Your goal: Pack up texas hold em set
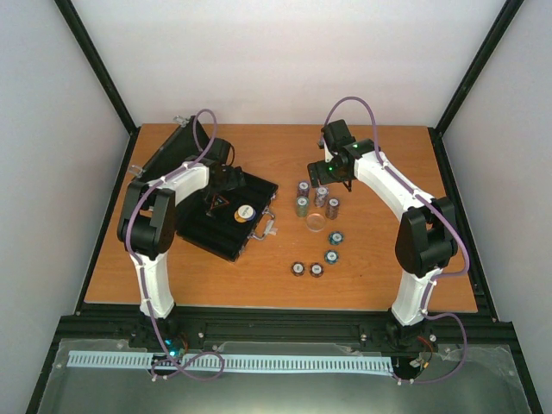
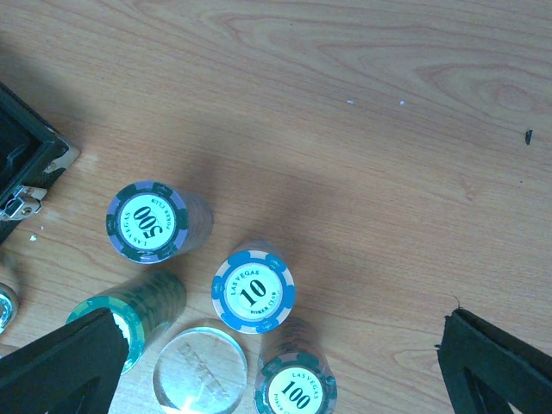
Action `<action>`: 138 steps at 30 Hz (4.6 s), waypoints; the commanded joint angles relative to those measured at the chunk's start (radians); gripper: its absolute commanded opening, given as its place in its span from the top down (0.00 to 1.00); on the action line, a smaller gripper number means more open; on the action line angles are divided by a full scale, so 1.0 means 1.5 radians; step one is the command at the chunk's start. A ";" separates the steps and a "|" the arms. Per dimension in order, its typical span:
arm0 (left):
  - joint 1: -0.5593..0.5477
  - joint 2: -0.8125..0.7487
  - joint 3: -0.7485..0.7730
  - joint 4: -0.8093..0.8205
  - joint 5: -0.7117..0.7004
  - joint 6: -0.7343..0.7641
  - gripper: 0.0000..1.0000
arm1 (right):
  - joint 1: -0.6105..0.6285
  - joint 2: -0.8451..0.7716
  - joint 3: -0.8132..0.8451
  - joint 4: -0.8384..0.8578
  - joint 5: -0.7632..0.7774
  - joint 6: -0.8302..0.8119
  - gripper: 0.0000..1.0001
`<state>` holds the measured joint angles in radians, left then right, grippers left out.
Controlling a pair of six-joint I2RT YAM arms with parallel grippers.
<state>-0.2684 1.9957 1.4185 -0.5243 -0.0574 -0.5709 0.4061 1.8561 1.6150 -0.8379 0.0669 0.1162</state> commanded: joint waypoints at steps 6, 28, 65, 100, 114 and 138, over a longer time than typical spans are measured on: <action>0.008 0.080 -0.004 -0.050 -0.030 0.033 0.00 | -0.005 -0.005 0.012 -0.001 -0.006 -0.001 0.00; 0.008 -0.010 0.104 -0.073 -0.010 0.042 0.00 | -0.005 -0.008 0.012 0.004 -0.014 -0.001 0.00; 0.007 -0.023 0.050 -0.086 -0.028 0.036 0.00 | -0.005 -0.015 0.007 0.009 -0.024 0.003 0.00; 0.007 -0.258 -0.026 -0.156 -0.024 0.103 0.00 | 0.139 -0.180 -0.259 -0.033 -0.070 0.047 0.02; 0.007 -0.280 -0.049 -0.167 -0.016 0.113 0.00 | 0.147 -0.123 -0.308 0.065 -0.036 0.173 0.07; 0.007 -0.315 -0.077 -0.155 -0.008 0.108 0.00 | 0.150 -0.031 -0.317 0.189 0.038 0.161 0.16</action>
<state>-0.2634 1.5543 1.3102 -0.7612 -0.0570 -0.4206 0.6235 1.7908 1.1576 -0.6231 0.0986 0.3599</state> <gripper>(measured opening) 0.998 0.842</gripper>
